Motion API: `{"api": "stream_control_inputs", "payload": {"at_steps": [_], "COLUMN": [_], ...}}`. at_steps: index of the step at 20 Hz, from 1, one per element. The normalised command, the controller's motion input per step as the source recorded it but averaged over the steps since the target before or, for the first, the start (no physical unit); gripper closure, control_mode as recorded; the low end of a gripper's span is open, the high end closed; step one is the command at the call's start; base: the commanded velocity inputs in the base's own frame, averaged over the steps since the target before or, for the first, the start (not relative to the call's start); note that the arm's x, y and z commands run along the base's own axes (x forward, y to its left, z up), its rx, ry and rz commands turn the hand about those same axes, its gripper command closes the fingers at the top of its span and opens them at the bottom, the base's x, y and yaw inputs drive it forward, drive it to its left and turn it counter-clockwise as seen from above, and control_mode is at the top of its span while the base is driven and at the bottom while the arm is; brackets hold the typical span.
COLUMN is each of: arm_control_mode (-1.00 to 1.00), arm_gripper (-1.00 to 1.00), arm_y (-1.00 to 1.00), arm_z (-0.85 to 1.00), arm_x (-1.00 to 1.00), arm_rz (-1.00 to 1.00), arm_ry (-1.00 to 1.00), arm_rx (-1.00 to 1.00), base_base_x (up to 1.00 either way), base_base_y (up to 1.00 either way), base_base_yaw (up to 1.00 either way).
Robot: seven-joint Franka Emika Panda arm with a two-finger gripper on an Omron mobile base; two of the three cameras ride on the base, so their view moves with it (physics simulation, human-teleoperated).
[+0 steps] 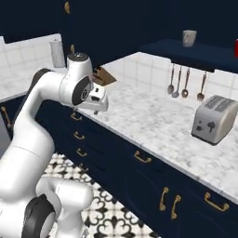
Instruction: Gather all objects into one cabinet and sort the glasses and bowls to opposite sides.
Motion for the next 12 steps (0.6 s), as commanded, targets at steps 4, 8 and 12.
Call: {"api": "stream_control_inputs", "payload": {"at_steps": [4,8,12], "arm_control_mode": [1.0,1.0,1.0], "arm_gripper": [-1.0,-1.0,-1.0], "arm_y": [0.0,0.0,0.0], "arm_z": [0.0,0.0,0.0], "arm_x": [0.0,0.0,0.0], "arm_rz": [0.0,0.0,0.0], "arm_ry": [0.0,0.0,0.0], "arm_rx": [0.0,0.0,0.0], "base_base_x": [0.33,0.21,0.6], "base_base_y": [1.0,1.0,0.99], "base_base_yaw": [0.38,0.26,-0.14]}}
